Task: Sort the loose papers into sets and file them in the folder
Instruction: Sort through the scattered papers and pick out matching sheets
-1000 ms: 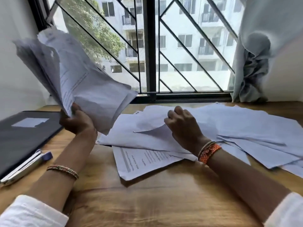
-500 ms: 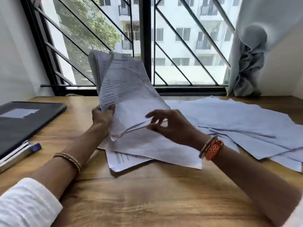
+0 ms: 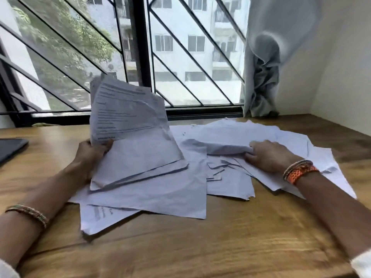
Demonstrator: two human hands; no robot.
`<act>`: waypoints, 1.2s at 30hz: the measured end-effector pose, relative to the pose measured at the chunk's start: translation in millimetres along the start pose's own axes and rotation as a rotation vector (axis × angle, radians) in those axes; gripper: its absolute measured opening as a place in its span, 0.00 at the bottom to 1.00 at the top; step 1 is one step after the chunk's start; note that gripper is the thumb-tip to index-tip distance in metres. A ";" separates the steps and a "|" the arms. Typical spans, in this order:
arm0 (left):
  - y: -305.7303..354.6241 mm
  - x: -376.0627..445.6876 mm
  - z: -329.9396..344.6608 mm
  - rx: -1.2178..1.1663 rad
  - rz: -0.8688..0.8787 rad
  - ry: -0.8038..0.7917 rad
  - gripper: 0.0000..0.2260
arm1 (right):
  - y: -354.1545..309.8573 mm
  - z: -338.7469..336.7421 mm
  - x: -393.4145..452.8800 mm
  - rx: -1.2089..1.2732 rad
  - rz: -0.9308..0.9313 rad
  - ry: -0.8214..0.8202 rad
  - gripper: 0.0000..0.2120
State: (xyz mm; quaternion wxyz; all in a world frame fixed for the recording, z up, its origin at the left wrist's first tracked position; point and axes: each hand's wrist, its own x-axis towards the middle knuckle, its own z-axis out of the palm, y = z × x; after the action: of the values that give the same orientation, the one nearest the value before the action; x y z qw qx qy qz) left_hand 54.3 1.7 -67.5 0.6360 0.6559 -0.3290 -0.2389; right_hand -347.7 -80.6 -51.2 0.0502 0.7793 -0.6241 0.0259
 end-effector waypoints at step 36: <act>-7.2 11.2 -0.7 -0.110 0.100 -0.038 0.04 | -119.6 -29.4 74.7 1.031 -0.176 0.436 0.10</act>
State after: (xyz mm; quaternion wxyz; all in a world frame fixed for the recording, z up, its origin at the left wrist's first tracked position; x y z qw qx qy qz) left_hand 63.2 -6.2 -73.4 0.6759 0.5979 -0.3598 -0.2371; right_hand -214.0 -124.0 -19.8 -0.2073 0.7287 -0.4384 0.4835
